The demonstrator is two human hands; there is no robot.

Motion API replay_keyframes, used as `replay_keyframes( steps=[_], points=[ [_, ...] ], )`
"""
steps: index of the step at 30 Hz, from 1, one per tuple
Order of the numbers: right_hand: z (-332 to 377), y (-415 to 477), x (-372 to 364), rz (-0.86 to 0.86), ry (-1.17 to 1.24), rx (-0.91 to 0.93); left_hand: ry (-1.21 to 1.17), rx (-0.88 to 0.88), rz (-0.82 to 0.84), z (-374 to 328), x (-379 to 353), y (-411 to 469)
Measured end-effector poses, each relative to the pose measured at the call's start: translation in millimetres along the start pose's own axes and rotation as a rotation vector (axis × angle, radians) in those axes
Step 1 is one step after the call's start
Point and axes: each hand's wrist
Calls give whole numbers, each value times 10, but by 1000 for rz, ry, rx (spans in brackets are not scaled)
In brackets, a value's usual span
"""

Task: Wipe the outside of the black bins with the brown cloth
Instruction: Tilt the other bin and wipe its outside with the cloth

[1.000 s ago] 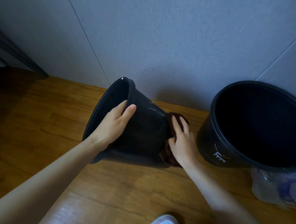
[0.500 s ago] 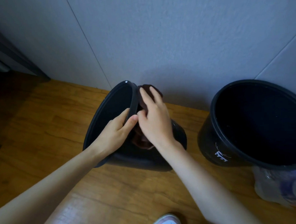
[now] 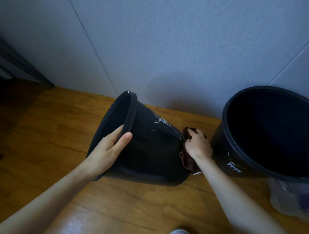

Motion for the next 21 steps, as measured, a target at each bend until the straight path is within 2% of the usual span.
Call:
replay_keyframes(
  steps=[4, 6, 9, 12, 17, 19, 21],
  points=[
    [632, -250, 240, -196, 81, 285, 15, 4, 28, 9, -8, 25],
    [993, -418, 375, -273, 202, 418, 45, 0, 31, 25, -15, 39],
    [1229, -528, 388, -350, 342, 491, 59, -5, 27, 35, -8, 52],
    [1006, -332, 282, -345, 267, 390, 23, -1, 39, 42, 21, 43],
    [43, 119, 10, -121, 134, -25, 43, -19, 91, 71, 45, -20],
    [-161, 123, -69, -104, 125, -81, 63, -20, 145, 87, 23, -16],
    [-134, 90, -87, -161, 147, -42, 66, -28, 160, 89, 13, -4]
  ],
)
Point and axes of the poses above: each hand's wrist, its own y-axis towards the middle knuckle, its own x-axis out of the back of the hand, z = x × y, and after that the axes turned 12 degrees about -y, right-handed
